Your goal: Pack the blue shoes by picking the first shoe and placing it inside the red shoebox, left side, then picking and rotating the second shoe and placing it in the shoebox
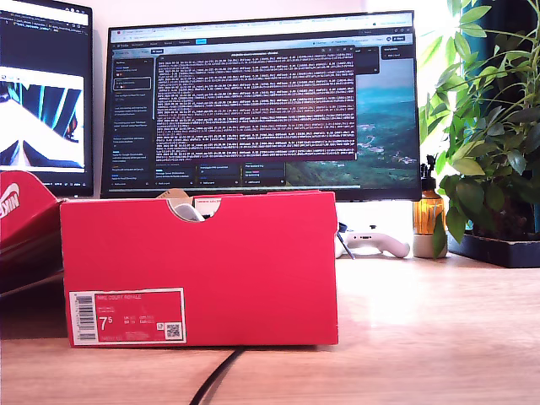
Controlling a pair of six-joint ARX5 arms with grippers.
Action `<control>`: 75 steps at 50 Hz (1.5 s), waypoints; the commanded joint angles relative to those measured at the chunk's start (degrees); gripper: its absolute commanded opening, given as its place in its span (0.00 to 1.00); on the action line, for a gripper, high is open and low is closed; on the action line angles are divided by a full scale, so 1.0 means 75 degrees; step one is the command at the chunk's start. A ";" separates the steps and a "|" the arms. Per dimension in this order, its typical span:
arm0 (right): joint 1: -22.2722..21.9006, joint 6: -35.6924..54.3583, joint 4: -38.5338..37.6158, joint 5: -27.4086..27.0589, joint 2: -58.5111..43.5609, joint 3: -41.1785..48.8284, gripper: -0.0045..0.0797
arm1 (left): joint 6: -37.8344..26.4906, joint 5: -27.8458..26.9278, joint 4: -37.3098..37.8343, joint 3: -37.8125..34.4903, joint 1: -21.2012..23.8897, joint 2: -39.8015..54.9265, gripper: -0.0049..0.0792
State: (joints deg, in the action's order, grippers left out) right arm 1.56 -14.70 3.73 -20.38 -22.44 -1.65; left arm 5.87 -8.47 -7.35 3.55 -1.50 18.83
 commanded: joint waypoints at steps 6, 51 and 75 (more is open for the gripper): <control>-0.0006 0.1160 -0.0093 -0.0152 0.0143 0.0122 0.04 | 0.0047 -0.0003 0.0017 -0.0239 0.0038 -0.0020 0.04; -0.0114 0.2349 0.1655 0.1460 0.2984 -0.0108 0.04 | 0.0213 0.0574 0.0187 -0.0239 0.0044 -0.0020 0.04; -0.0111 0.2305 0.1728 0.2241 0.2978 -0.0143 0.04 | 0.0227 0.0493 0.0799 -0.0239 0.0052 -0.0038 0.04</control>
State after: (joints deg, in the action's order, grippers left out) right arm 0.84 2.87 16.53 -3.60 -0.45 -2.50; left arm 7.29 -4.47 -1.34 3.51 -1.48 18.83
